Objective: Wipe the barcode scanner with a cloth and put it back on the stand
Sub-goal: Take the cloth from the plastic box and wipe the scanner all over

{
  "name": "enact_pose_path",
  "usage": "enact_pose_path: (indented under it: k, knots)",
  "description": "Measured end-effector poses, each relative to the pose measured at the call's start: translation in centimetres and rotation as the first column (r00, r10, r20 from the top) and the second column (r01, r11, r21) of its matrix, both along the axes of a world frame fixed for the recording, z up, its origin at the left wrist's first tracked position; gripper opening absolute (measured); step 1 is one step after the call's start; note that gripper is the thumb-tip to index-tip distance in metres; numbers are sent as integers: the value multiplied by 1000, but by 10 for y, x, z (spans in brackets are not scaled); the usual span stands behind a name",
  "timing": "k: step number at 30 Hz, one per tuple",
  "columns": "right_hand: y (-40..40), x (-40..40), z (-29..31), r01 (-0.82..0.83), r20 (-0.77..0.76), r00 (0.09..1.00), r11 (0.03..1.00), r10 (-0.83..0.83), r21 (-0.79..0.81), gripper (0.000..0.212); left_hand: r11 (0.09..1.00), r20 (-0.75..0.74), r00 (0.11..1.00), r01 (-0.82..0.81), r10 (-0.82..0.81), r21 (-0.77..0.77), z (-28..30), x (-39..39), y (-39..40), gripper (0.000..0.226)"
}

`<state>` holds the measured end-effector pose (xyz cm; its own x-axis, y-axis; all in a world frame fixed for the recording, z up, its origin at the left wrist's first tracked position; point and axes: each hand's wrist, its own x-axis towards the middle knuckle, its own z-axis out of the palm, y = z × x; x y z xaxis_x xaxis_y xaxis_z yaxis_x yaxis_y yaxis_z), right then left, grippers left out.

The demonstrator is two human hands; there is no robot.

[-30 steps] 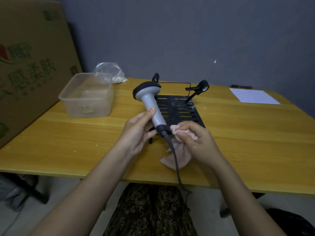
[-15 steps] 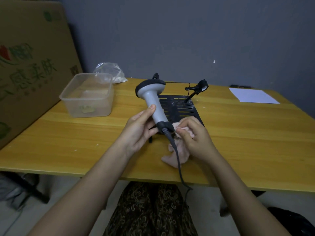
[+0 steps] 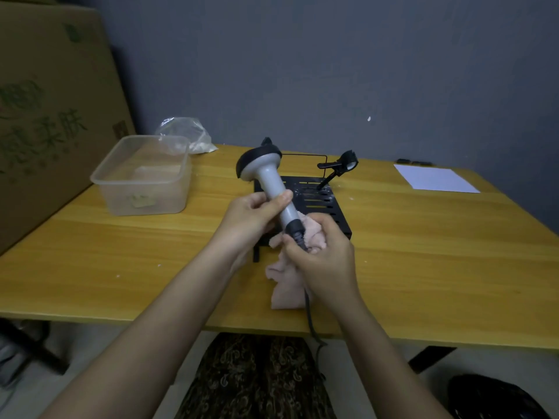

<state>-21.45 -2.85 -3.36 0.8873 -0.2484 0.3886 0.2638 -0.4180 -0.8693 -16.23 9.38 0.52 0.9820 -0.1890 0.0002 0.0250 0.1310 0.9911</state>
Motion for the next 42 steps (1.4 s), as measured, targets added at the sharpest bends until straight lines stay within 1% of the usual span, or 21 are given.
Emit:
enact_pose_path:
  k: [3, 6, 9, 10, 12, 14, 15, 17, 19, 23, 25, 27, 28, 29, 31, 32, 34, 36, 37, 40, 42]
  knots:
    - [-6, 2, 2, -29, -44, 998, 975, 39, 221, 16, 998, 17, 998, 56, -55, -33, -3, -3, 4, 25]
    - [-7, 2, 3, -94, -158, 964, 827, 216, 554, 12, 963, -107, 984, 115, -144, -245, -9, -4, 1, 20]
    - [-9, 1, 5, -129, -201, 939, 824, 281, 551, 15, 966, -132, 985, 80, -115, -245, -11, -2, -2, 16]
    - [-11, 0, 7, -132, -193, 946, 852, 262, 506, 17, 975, -112, 991, 52, -77, -215, -11, -2, -3, 16]
    - [-19, -1, 10, -56, -135, 984, 927, 113, 370, 15, 984, -63, 998, -1, -10, -179, -11, 0, -3, 14]
    - [-28, -3, 13, 78, 53, 994, 972, -92, 221, 18, 983, -72, 997, -29, 16, -182, -13, 2, -4, 9]
    - [-27, -4, 14, 112, 165, 978, 988, -128, 103, 24, 980, -100, 995, -33, 13, -198, -13, 2, -5, 6]
    - [-19, 0, 11, 100, 271, 961, 982, -54, -159, 29, 969, -144, 990, -26, -10, -246, -11, 2, -9, 5]
    - [-7, 3, 1, 85, 276, 961, 932, 17, -353, 24, 962, -156, 988, -44, 1, -269, -9, 2, -13, 10]
    - [-7, 0, -18, 261, 477, 874, 740, 92, -620, 20, 959, -173, 983, -100, 55, -267, -8, 2, -16, 16]
    - [-14, -5, -25, 254, 447, 879, 628, 168, -735, 23, 952, -178, 981, -126, 78, -278, -8, 4, -15, 12]
    - [-23, -9, -28, 167, 343, 910, 553, 232, -817, 25, 947, -180, 979, -146, 96, -286, -7, 9, -15, 7]
    - [-28, -12, -26, 128, 313, 919, 571, 239, -811, 24, 950, -180, 978, -149, 101, -275, -7, 10, -14, 8]
    - [-32, -14, -22, 114, 319, 922, 633, 220, -766, 20, 954, -180, 979, -146, 100, -262, -7, 11, -14, 9]
    - [-33, -17, -7, 193, 422, 902, 789, 90, -582, 12, 962, -174, 980, -135, 95, -238, -6, 12, -16, 11]
    - [-29, -17, -1, 237, 470, 882, 835, 29, -496, 12, 964, -173, 981, -129, 90, -231, -6, 11, -17, 10]
    - [-16, -10, -1, 269, 498, 867, 844, -3, -464, 13, 968, -164, 983, -122, 87, -220, -4, 7, -20, 10]
    - [-5, 1, -15, 279, 444, 896, 788, -9, -549, 21, 969, -154, 984, -118, 86, -216, -2, 5, -22, 14]
    - [-2, 5, -22, 253, 397, 918, 797, -18, -549, 23, 970, -151, 985, -114, 82, -216, -2, 4, -23, 11]
    - [-1, 9, -27, 171, 341, 940, 896, -23, -411, 17, 973, -145, 984, -132, 106, -187, -1, 3, -21, 20]
    - [-1, 11, -22, 154, 356, 934, 928, -25, -340, 15, 974, -145, 984, -132, 106, -183, 0, 5, -17, 10]
